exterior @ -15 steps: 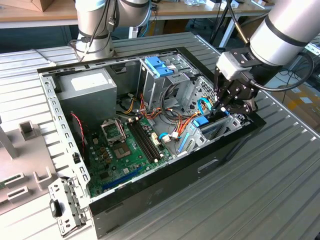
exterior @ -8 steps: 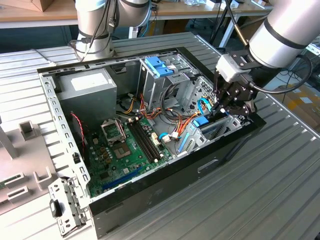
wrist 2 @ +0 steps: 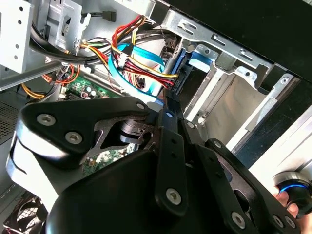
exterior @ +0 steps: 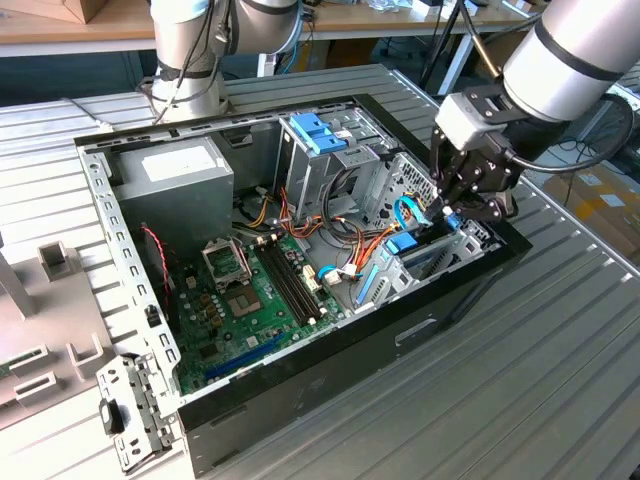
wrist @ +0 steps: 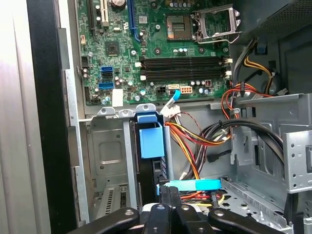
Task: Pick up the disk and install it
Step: 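Insert the second disk wire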
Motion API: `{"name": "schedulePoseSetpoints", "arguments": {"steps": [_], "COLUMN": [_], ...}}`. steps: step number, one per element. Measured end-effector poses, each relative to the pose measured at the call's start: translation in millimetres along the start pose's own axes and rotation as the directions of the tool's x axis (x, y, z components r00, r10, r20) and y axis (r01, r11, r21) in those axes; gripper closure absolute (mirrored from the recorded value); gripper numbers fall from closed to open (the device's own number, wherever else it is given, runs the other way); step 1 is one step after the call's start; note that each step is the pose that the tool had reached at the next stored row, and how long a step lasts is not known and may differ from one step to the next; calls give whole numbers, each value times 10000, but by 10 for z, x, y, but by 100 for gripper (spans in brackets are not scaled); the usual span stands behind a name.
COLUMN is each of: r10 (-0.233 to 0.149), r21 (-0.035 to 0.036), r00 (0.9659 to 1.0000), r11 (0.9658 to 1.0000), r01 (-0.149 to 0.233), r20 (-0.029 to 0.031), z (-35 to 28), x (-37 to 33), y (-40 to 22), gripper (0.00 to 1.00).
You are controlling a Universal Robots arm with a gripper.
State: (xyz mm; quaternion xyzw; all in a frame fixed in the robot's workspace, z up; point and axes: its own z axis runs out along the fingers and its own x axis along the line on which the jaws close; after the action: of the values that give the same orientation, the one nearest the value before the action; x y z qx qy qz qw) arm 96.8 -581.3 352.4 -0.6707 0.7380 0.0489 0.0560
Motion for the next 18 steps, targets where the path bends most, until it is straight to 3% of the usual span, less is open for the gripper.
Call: {"name": "schedulePoseSetpoints", "arguments": {"steps": [1, 3, 8, 12, 18], "r10": [2, 3, 3, 5, 7], "r21": [-18, -27, -32, -35, -51], "r00": [10000, 10000, 10000, 10000, 9999], "r11": [10000, 10000, 10000, 10000, 10000], "r01": [-2, -3, -3, -5, -7], "r20": [12, 14, 32, 68, 127], "z": [41, 58, 61, 8, -104], "x": [6, 9, 13, 2, -26], "y": [0, -1, -3, -31, -146], "gripper": [89, 89, 89, 89, 89]}}
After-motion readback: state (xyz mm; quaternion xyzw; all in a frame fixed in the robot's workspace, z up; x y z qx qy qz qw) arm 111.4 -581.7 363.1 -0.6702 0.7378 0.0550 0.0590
